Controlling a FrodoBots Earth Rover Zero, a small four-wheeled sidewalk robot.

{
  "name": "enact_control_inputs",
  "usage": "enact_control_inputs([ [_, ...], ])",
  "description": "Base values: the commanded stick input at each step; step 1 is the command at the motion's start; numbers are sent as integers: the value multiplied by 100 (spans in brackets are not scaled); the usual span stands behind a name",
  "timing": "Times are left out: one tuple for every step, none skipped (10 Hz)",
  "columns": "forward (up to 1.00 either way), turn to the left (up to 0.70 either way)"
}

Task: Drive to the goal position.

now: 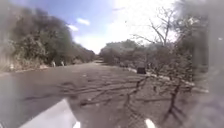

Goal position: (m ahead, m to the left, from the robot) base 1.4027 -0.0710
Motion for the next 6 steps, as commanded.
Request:
enact_control_inputs([
  [50,0],
  [50,0],
  [50,0],
  [50,0],
  [50,0],
  [50,0],
])
